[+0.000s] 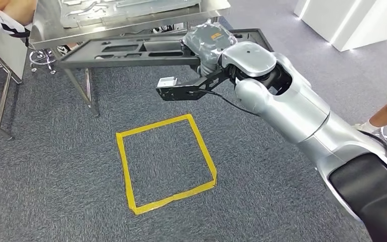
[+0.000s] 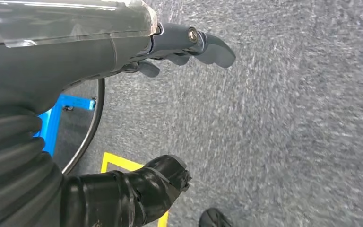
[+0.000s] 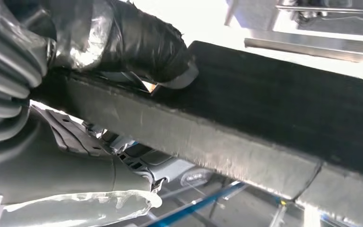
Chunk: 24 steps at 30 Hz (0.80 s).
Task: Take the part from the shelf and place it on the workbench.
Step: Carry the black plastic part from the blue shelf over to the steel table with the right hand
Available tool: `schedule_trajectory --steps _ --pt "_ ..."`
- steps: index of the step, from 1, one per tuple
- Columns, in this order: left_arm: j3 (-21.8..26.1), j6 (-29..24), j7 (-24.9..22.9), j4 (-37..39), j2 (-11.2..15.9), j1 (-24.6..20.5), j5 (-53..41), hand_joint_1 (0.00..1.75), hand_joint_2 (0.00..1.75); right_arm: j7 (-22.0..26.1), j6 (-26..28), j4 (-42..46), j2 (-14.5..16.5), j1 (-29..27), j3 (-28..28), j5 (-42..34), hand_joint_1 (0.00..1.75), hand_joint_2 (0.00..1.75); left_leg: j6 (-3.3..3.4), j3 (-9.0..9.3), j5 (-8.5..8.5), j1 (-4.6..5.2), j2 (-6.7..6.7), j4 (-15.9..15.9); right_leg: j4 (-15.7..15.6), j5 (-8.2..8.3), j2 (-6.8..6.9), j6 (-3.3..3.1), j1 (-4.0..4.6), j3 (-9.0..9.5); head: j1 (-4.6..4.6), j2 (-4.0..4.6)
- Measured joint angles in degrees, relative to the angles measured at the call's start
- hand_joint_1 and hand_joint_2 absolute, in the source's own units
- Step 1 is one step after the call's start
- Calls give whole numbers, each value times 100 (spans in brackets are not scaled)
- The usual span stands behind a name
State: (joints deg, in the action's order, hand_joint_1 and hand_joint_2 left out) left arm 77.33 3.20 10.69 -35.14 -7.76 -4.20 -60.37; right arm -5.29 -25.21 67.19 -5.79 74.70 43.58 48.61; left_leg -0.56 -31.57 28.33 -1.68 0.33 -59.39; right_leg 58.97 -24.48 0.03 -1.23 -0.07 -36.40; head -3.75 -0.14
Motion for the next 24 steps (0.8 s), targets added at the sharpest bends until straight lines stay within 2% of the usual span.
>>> schedule_trajectory --steps 1,2,5,6,7,8,10,12,14,16,18,20,21,22,23,24 --pt "0 3 0 -1 -2 -2 0 0 175 -2 2 0 -2 8 1 2 175 175 -13 -59 30 -6 -1 -147 -23 -16 -1 -40 -12 63 -1 0" --pt "0 5 0 -1 0 -3 -6 0 175 -3 4 0 -3 18 1 3 175 175 -17 -192 101 -11 -4 -402 -43 -36 -4 -76 -21 121 -1 0" --pt "0 1 6 -1 8 6 -52 0 175 15 3 -7 -1 14 9 1 175 175 -24 -833 467 -6 -8 -1358 -52 -137 -28 -132 -2 237 -2 1" --pt "0 -3 9 0 10 11 -65 0 175 25 2 -11 -1 -2 14 -1 175 175 -26 -981 514 -4 -8 -1475 -49 -181 -40 -134 8 287 -2 1" --pt "0 -6 10 1 14 17 -72 0 175 33 1 -16 -1 -14 19 -2 175 175 -20 -1041 450 -1 -8 -1404 -46 -232 -50 -132 17 349 -2 1" --pt "-1 -9 10 1 17 23 -74 0 175 37 0 -20 -1 -19 21 -2 175 175 -5 -1007 262 3 -8 -1145 -42 -290 -56 -127 26 422 -2 1" --pt "0 -11 11 2 37 42 -69 0 175 38 -2 -29 -2 -19 23 -10 175 175 57 -824 -277 30 -9 -417 -32 -413 -58 -102 43 563 2 1" --pt "1 -12 11 6 56 51 -61 0 175 44 -7 -40 -3 -15 26 -31 175 175 115 -701 -517 70 -15 -31 -32 -502 -68 -46 51 624 4 1" --pt "-1 -14 14 10 66 49 -57 0 175 52 -10 -46 -1 -13 28 -54 175 175 164 -641 -490 77 -19 17 5 -512 -80 23 54 639 3 1" --pt "-2 -19 15 11 71 50 -57 0 175 54 -6 -46 -2 -4 27 -68 175 175 214 -545 -488 54 -23 74 236 -497 -71 85 41 559 6 1" --pt "-2 -25 15 15 70 49 -57 0 175 51 -2 -48 -5 10 27 -70 175 175 252 -443 -440 41 -25 114 775 -610 -57 148 11 235 11 1" --pt "-2 -30 15 25 69 43 -57 0 175 51 -2 -54 -13 -5 27 -70 175 175 271 -359 -358 40 -27 119 1355 -881 -47 205 -21 -200 11 1" --pt "-2 -31 15 31 68 41 -57 0 175 51 -3 -57 -17 -21 28 -70 175 175 268 -307 -308 38 -30 118 1487 -975 -41 222 -39 -360 10 1" --pt "-2 -31 15 35 68 40 -57 0 175 51 -3 -61 -20 -35 28 -70 175 175 263 -245 -254 36 -34 115 1457 -971 -34 232 -54 -443 11 1" --pt "-2 -32 15 38 68 39 -57 0 175 50 -3 -64 -21 -42 29 -70 175 175 254 -171 -197 33 -38 113 1250 -828 -28 229 -66 -439 11 1" --pt "-2 -32 15 40 68 40 -57 0 175 50 -3 -66 -25 -46 29 -70 175 175 238 -97 -137 30 -42 114 903 -548 -18 217 -73 -367 12 1"
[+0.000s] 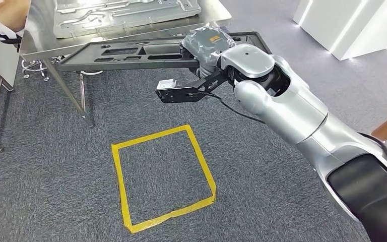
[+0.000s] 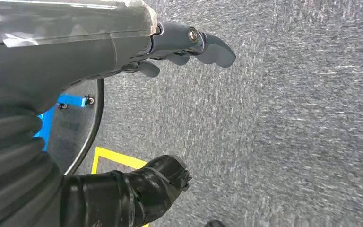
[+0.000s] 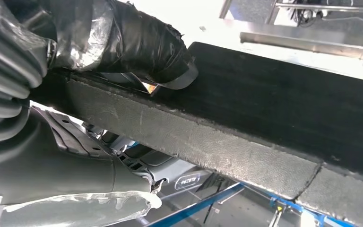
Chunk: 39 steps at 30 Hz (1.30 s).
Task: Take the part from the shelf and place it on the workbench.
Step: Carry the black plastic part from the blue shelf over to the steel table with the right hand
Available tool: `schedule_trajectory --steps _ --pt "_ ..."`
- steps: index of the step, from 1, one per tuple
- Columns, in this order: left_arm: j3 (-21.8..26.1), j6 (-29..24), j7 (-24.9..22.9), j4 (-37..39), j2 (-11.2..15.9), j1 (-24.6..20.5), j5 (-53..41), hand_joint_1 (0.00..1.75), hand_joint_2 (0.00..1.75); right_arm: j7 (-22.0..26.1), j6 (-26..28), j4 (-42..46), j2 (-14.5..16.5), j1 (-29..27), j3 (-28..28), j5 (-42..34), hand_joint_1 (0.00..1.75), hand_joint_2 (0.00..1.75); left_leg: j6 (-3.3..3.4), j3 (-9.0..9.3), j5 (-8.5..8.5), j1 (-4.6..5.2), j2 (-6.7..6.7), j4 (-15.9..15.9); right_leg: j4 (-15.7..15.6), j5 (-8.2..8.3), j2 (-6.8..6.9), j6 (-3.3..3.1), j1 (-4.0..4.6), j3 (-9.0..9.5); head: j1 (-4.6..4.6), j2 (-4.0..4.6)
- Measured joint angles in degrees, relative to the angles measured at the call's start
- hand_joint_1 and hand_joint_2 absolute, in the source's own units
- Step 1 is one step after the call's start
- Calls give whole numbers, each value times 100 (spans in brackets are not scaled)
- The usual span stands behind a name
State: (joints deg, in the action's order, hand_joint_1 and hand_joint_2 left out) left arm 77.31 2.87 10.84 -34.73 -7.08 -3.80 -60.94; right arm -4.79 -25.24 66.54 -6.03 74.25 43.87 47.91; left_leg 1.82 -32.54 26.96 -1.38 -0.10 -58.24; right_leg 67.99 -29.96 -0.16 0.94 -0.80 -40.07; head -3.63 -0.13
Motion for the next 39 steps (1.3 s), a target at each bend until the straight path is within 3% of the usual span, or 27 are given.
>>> schedule_trajectory --steps 1,3,5,7,9,11,13,14,17,18,19,21,23,24,27,28,29,30,32,34,37,39 --pt "1 -1 0 5 -1 3 0 0 175 0 1 -5 -8 -2 1 0 175 175 -24 74 57 -1 -3 -4 -351 298 11 -19 6 73 -1 0" --pt "1 -3 0 15 -2 -5 0 0 175 1 3 -18 -21 -3 3 -2 175 175 -94 140 137 -2 -12 17 -810 642 30 -82 50 172 0 -1" --pt "1 -5 0 22 -5 -23 -1 0 175 1 5 -21 -21 -3 4 -4 175 175 -170 182 155 2 -14 38 -901 630 26 -163 85 222 2 -1" --pt "0 -6 -1 24 -7 -27 -1 0 175 -2 9 -19 -20 3 4 -4 175 175 -213 198 193 -6 -7 -75 -962 619 17 -245 66 353 0 -1" --pt "1 -7 -4 23 -4 -27 0 0 175 -5 13 -23 -22 25 4 -5 175 175 -224 -60 330 -18 -4 -590 -1002 565 10 -313 52 497 -6 -1" --pt "2 -5 -7 22 -4 -27 0 0 175 -1 12 -27 -21 23 8 -13 175 175 -240 -524 588 -15 -3 -1307 -1007 480 -4 -347 67 593 -10 -1" --pt "2 -5 -9 22 -5 -23 0 0 175 6 11 -29 -19 -15 16 -17 175 175 -246 -836 710 -10 -3 -1564 -1004 372 -25 -352 96 719 -10 0" --pt "2 -5 -10 22 -5 -19 0 0 175 8 11 -30 -19 -28 19 -16 175 175 -231 -858 608 -4 -2 -1411 -1003 311 -34 -352 112 800 -10 0" --pt "3 -5 -11 20 3 6 0 0 175 4 11 -35 -20 -37 22 -15 175 175 -106 -639 -164 60 -6 -404 -1003 119 -39 -338 147 1034 -3 0" --pt "3 -5 -11 19 6 10 0 0 175 3 11 -39 -21 -35 24 -16 175 175 -68 -575 -335 92 -14 -184 -1005 69 -44 -316 150 1075 -3 -1" --pt "3 -6 -12 17 8 11 0 0 175 6 11 -42 -22 -36 26 -16 175 175 -35 -543 -429 119 -20 -60 -1011 37 -50 -288 151 1106 -1 -1" --pt "2 -8 -14 11 9 2 0 0 175 11 14 -44 -22 -34 28 -16 175 175 11 -476 -411 131 -28 6 -992 40 -62 -222 158 1139 -4 -1" --pt "1 -7 -19 1 10 9 -1 0 175 7 17 -39 -25 -30 27 -15 175 175 65 -353 -400 97 -22 86 -820 55 -51 -172 158 1091 3 -1" --pt "0 -3 -24 -5 8 11 -2 0 175 7 18 -38 -31 -21 26 -16 175 175 92 -280 -376 79 -20 117 -593 21 -44 -141 150 975 9 0" --pt "2 5 -40 -15 -7 3 -6 0 175 16 13 -50 -49 -31 27 -17 175 175 125 -127 -255 64 -18 145 407 -340 -27 -22 72 305 15 -1" --pt "2 5 -44 -15 -10 0 -9 0 175 20 11 -58 -51 -47 27 -17 175 175 119 -75 -205 60 -22 143 580 -434 -23 14 40 122 14 -1" --pt "2 6 -46 -15 -11 0 -13 0 175 25 9 -66 -52 -59 28 -17 175 175 106 -13 -152 51 -26 140 571 -408 -18 42 9 25 15 0" --pt "1 6 -49 -15 -11 1 -16 0 175 30 9 -72 -53 -65 28 -17 175 175 88 59 -95 40 -31 136 368 -236 -12 61 -19 24 15 0" --pt "1 6 -55 -15 -12 8 -22 0 175 37 10 -78 -63 -66 28 -17 175 175 29 206 25 19 -39 120 -374 345 10 78 -59 196 16 0" --pt "2 6 -59 -15 -15 7 -23 0 175 43 9 -82 -76 -58 29 -18 175 175 -54 261 114 15 -44 108 -875 609 31 41 -34 327 20 -1" --pt "1 8 -61 -17 -17 -7 -23 0 175 49 10 -78 -81 -50 29 -20 175 175 -173 280 160 8 -35 63 -954 592 18 -105 -1 403 21 -2" --pt "1 11 -63 -19 -19 -7 -21 0 175 44 11 -79 -83 -31 28 -19 175 175 -204 206 228 -9 -27 -169 -982 565 15 -193 -11 496 21 -1"
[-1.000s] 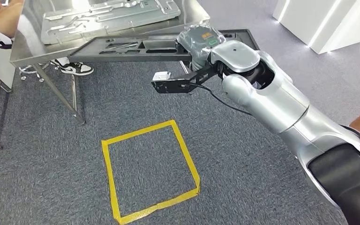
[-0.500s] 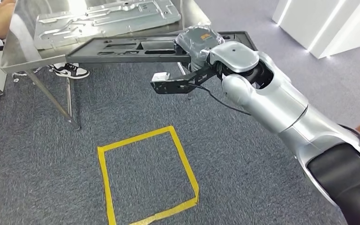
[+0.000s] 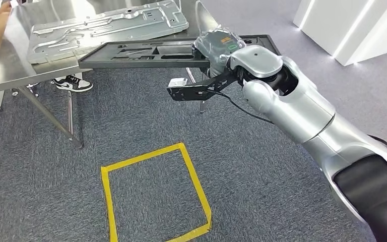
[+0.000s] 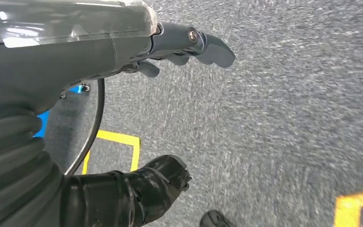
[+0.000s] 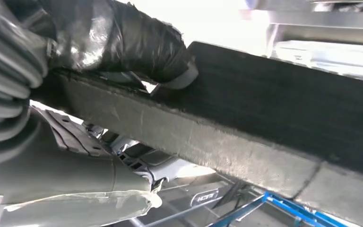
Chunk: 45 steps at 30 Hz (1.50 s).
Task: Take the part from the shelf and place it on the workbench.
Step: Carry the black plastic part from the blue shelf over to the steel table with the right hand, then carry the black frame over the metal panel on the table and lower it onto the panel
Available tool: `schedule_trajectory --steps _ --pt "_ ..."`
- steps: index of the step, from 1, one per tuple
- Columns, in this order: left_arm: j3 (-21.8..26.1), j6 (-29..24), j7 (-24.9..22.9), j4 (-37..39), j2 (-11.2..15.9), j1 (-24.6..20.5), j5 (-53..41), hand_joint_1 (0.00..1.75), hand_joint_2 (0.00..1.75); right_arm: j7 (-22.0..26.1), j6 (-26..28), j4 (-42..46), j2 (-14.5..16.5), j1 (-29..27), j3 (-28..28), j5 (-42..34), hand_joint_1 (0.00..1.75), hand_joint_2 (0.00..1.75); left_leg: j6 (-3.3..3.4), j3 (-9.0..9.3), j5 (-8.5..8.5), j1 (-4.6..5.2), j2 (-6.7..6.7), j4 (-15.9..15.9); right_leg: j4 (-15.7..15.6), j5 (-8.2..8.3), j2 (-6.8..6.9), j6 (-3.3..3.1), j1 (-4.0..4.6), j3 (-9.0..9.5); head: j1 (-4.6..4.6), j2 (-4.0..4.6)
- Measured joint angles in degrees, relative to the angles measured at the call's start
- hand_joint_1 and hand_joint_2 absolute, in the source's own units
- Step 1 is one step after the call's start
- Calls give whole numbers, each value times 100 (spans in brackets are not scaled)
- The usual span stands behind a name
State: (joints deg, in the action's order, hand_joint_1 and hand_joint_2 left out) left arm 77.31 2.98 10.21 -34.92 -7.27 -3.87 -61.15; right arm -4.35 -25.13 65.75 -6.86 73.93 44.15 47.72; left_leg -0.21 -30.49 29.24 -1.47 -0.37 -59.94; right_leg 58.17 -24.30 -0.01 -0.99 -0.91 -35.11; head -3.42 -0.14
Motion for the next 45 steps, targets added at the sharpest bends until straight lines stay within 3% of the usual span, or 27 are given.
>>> schedule_trajectory --steps 4,5,6,8,10,12,15,17,19,20,21,22,24,25,26,28,31,34,36,37,38,40,41,45 --pt "4 13 -103 -1 -2 -13 79 0 175 22 4 -17 26 8 9 -19 175 175 -49 -843 445 -10 4 -1280 -10 -83 -18 -89 34 126 -5 1" --pt "5 14 -136 -1 -2 -14 109 0 175 30 4 -28 33 -1 19 -25 175 175 -48 -975 432 -9 5 -1348 -7 -114 -26 -94 48 156 -5 1" --pt "6 14 -162 -1 -2 -14 131 0 175 38 5 -38 39 -7 29 -29 175 175 -34 -1007 283 -7 5 -1212 -2 -150 -33 -94 60 194 -6 1" --pt "7 13 -188 -2 0 -8 156 0 175 44 9 -54 48 -3 41 -32 175 175 27 -841 -272 9 6 -512 9 -226 -35 -86 78 277 -5 1" --pt "8 12 -202 -4 3 -12 168 0 175 49 12 -72 53 6 43 -37 175 175 80 -679 -571 48 7 29 19 -279 -35 -56 92 309 -5 1" --pt "7 11 -213 -10 5 -18 170 0 175 60 11 -90 57 6 46 -52 175 175 115 -650 -567 82 -2 133 15 -312 -35 7 95 303 -7 1" --pt "6 12 -219 -23 6 -13 173 0 175 83 9 -102 68 31 48 -93 175 175 182 -585 -615 48 -1 216 85 -409 -29 99 97 287 -5 1" --pt "6 13 -219 -27 4 -18 175 0 175 91 9 -111 70 66 48 -99 175 175 223 -533 -615 24 8 260 560 -666 -25 144 76 58 1 1" --pt "6 16 -219 -27 3 -30 176 0 175 97 7 -129 70 77 52 -97 175 175 251 -512 -586 24 8 256 1284 -933 -22 185 53 -347 4 1" --pt "6 19 -219 -27 3 -34 176 0 175 104 4 -139 70 73 57 -97 175 175 255 -502 -568 24 6 248 1513 -959 -21 202 39 -502 5 1" --pt "6 22 -219 -27 3 -37 177 0 175 111 1 -150 70 70 64 -97 175 175 253 -491 -544 24 3 233 1557 -878 -18 215 25 -574 5 1" --pt "6 25 -219 -27 1 -38 178 0 175 118 -1 -160 70 71 70 -96 175 175 245 -476 -516 22 -3 211 1394 -702 -16 220 12 -541 5 1" --pt "6 27 -221 -26 -5 -33 180 0 175 125 -1 -178 70 83 74 -94 175 175 212 -440 -448 19 -13 160 707 -280 -6 202 2 -274 5 1" --pt "6 27 -223 -26 -8 -31 181 0 175 127 0 -184 71 92 75 -93 175 175 188 -434 -421 24 -16 138 403 -158 -2 187 15 -144 7 1" --pt "6 27 -226 -26 -10 -28 184 0 175 132 1 -190 72 100 76 -93 175 175 158 -437 -405 29 -16 125 212 -107 -1 169 29 -58 4 0" --pt "6 27 -229 -26 -15 -32 191 0 175 139 0 -198 74 109 85 -93 175 175 98 -454 -403 36 -15 123 121 -123 -6 133 66 -22 3 0" --pt "6 27 -231 -27 -20 -33 195 0 175 137 3 -220 73 117 96 -92 175 175 14 -504 -299 18 -6 5 51 -89 1 19 40 13 2 1" --pt "6 27 -233 -27 -21 -28 197 0 175 139 8 -237 77 127 109 -94 175 175 -34 -932 154 14 2 -898 18 -79 8 -57 30 36 -2 1" --pt "6 27 -235 -27 -28 -27 202 0 175 147 8 -255 79 114 137 -98 175 175 -52 -1217 277 12 3 -1423 31 -93 8 -68 37 39 -2 1" --pt "6 27 -236 -28 -32 -27 208 0 175 151 8 -263 83 108 149 -99 175 175 -54 -1234 190 11 5 -1412 43 -104 8 -68 38 41 -2 1" --pt "6 27 -237 -34 -35 -26 213 0 175 154 9 -268 86 105 156 -99 175 175 -49 -1131 7 9 9 -1161 57 -120 8 -61 38 47 -2 1" --pt "6 27 -237 -52 -36 -26 221 0 175 154 11 -273 93 113 157 -99 175 175 -24 -776 -348 18 28 -394 95 -161 7 -22 49 56 -2 1" --pt "6 27 -237 -62 -36 -28 223 0 175 152 11 -275 95 117 157 -99 175 175 0 -643 -434 28 33 -119 109 -176 7 6 60 55 1 1" --pt "6 27 -237 -76 -44 -30 226 0 175 156 11 -285 98 122 157 -99 175 175 115 -560 -450 45 13 73 128 -206 13 117 72 48 5 0"
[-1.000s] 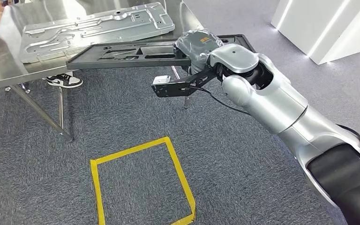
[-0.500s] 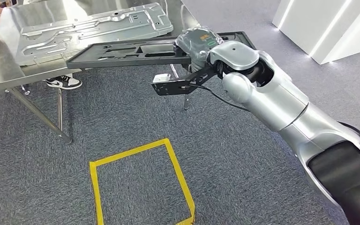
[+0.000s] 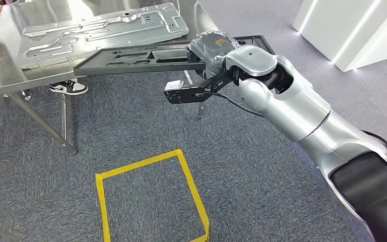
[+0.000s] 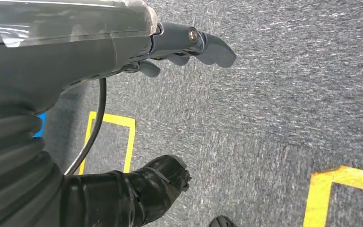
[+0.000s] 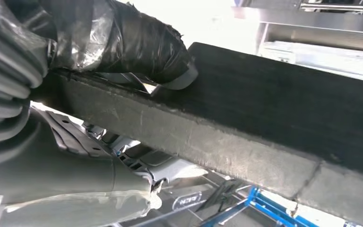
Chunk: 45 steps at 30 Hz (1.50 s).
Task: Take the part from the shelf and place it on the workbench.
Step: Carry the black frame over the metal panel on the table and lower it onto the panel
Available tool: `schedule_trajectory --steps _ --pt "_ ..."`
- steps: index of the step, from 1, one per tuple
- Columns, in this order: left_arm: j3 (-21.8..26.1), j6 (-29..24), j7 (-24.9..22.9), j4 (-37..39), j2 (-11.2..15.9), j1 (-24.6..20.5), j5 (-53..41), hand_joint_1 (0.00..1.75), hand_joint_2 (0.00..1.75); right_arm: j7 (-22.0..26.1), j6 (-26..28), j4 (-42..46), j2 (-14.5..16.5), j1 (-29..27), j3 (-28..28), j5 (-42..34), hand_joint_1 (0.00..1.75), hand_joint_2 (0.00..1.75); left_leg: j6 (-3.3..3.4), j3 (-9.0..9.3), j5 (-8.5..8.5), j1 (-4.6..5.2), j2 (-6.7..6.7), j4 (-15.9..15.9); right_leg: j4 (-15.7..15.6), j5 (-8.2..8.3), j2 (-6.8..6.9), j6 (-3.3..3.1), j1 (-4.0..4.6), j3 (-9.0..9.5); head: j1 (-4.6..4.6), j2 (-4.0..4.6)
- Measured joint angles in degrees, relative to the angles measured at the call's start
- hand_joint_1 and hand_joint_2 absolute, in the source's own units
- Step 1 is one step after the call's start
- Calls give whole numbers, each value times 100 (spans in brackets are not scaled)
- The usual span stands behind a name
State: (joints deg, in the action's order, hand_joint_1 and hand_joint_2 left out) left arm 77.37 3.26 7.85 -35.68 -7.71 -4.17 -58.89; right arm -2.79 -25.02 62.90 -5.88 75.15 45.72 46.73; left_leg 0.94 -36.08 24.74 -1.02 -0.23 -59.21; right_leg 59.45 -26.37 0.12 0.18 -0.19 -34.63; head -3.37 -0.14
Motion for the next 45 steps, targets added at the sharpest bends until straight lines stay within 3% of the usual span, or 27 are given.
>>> schedule_trajectory --steps 2,5,6,7,8,10,12,15,17,20,21,22,23,25,27,30,32,33,35,37,38,39,41,42,45 --pt "0 0 0 -4 -3 0 1 0 175 4 1 -1 -2 11 0 0 175 175 71 22 -19 -18 2 34 267 -187 -4 55 -11 -112 1 0" --pt "0 0 0 -8 -7 2 1 0 175 5 -2 -15 -10 7 3 0 175 175 128 30 -14 -9 -1 40 1306 -663 -9 97 -18 -615 1 1" --pt "0 0 0 -8 -8 2 2 0 175 6 -3 -20 -11 -1 5 1 175 175 133 33 -11 -6 -9 40 1533 -702 -9 101 -19 -736 1 1" --pt "0 0 0 -8 -11 2 4 0 175 7 -4 -24 -11 -6 8 3 175 175 134 39 -8 -5 -20 38 1550 -628 -9 95 -18 -759 1 0" --pt "0 0 0 -8 -14 1 5 0 175 7 -4 -26 -11 -5 10 7 175 175 133 51 -4 -3 -34 37 1351 -457 -11 78 -17 -676 1 1" --pt "0 0 0 -9 -28 0 7 0 175 5 -5 -26 -10 16 10 14 175 175 119 73 9 7 -64 35 593 -62 -24 7 2 -320 1 1" --pt "0 0 0 -13 -47 0 9 0 175 5 -7 -26 -4 47 10 17 175 175 81 69 17 20 -82 28 63 97 -36 -52 33 -78 0 1" --pt "0 0 -3 -19 -64 -1 15 0 175 14 -8 -29 9 64 11 22 175 175 -4 53 17 9 -88 35 -73 106 -23 -95 38 -26 0 1" --pt "0 0 -5 -22 -72 2 18 0 175 22 -8 -32 17 73 11 28 175 175 -53 -19 159 5 -65 -150 -145 142 5 -155 -1 16 -3 1" --pt "0 0 -7 -25 -68 7 18 0 175 27 -10 -40 31 79 19 48 175 175 -124 -470 662 -20 -27 -1147 -175 155 30 -202 -17 34 -6 1" --pt "0 1 -8 -25 -68 7 18 0 175 30 -11 -44 32 75 29 53 175 175 -147 -608 749 -30 -21 -1432 -171 152 34 -202 -17 33 -5 1" --pt "0 1 -8 -25 -69 9 18 0 175 34 -13 -47 33 71 45 54 175 175 -165 -652 722 -41 -15 -1513 -162 146 37 -196 -20 33 -5 1" --pt "0 1 -9 -26 -69 9 18 0 175 38 -14 -48 34 69 60 55 175 175 -178 -583 590 -53 -7 -1371 -146 136 39 -183 -25 33 -5 1" --pt "0 1 -9 -28 -67 9 18 0 175 40 -13 -48 38 72 80 56 175 175 -192 -220 234 -71 29 -646 -88 93 46 -133 -37 30 -5 1" --pt "0 4 -9 -31 -69 7 19 0 175 39 -11 -50 40 80 84 62 175 175 -150 31 87 -52 48 -129 -20 55 54 -69 -21 2 -3 1" --pt "0 16 -9 -32 -78 5 27 0 175 47 -11 -52 43 85 89 70 175 175 -35 45 83 -31 20 -53 -4 48 65 8 -1 -24 3 0" --pt "0 20 -9 -33 -81 5 35 0 175 55 -10 -55 42 92 90 70 175 175 42 55 59 -36 11 -24 149 -77 57 59 -24 -86 5 0" --pt "0 20 -9 -33 -81 5 42 0 175 55 -9 -58 39 98 90 70 175 175 77 62 50 -38 8 -9 377 -219 46 79 -34 -187 5 0" --pt "0 22 -9 -34 -81 5 51 0 175 62 -9 -72 35 101 93 70 175 175 120 61 52 -25 0 -6 1123 -580 26 98 -41 -531 5 1" --pt "0 24 -9 -34 -81 5 56 0 175 72 -12 -90 33 93 108 70 175 175 131 65 57 -10 -20 -7 1627 -704 17 92 -41 -783 5 1" --pt "0 25 -10 -34 -83 4 56 0 175 75 -12 -98 33 91 116 70 175 175 132 71 58 -2 -35 -7 1579 -605 13 72 -36 -768 5 1" --pt "0 27 -11 -34 -85 4 57 0 175 75 -12 -104 33 94 122 70 175 175 132 82 60 8 -52 -8 1308 -414 6 37 -24 -646 5 1" --pt "-1 32 -13 -34 -104 2 59 0 175 78 -9 -110 33 116 127 73 175 175 124 91 68 31 -83 -12 508 -40 -26 -78 15 -273 2 1" --pt "-2 34 -13 -36 -114 1 60 0 175 80 -8 -112 34 130 127 75 175 175 110 84 68 36 -94 -14 207 60 -36 -122 35 -138 3 1" --pt "-2 36 -13 -41 -126 -2 62 0 175 88 -7 -123 38 154 138 86 175 175 29 70 50 30 -110 13 -31 90 -32 -165 55 -45 2 0"
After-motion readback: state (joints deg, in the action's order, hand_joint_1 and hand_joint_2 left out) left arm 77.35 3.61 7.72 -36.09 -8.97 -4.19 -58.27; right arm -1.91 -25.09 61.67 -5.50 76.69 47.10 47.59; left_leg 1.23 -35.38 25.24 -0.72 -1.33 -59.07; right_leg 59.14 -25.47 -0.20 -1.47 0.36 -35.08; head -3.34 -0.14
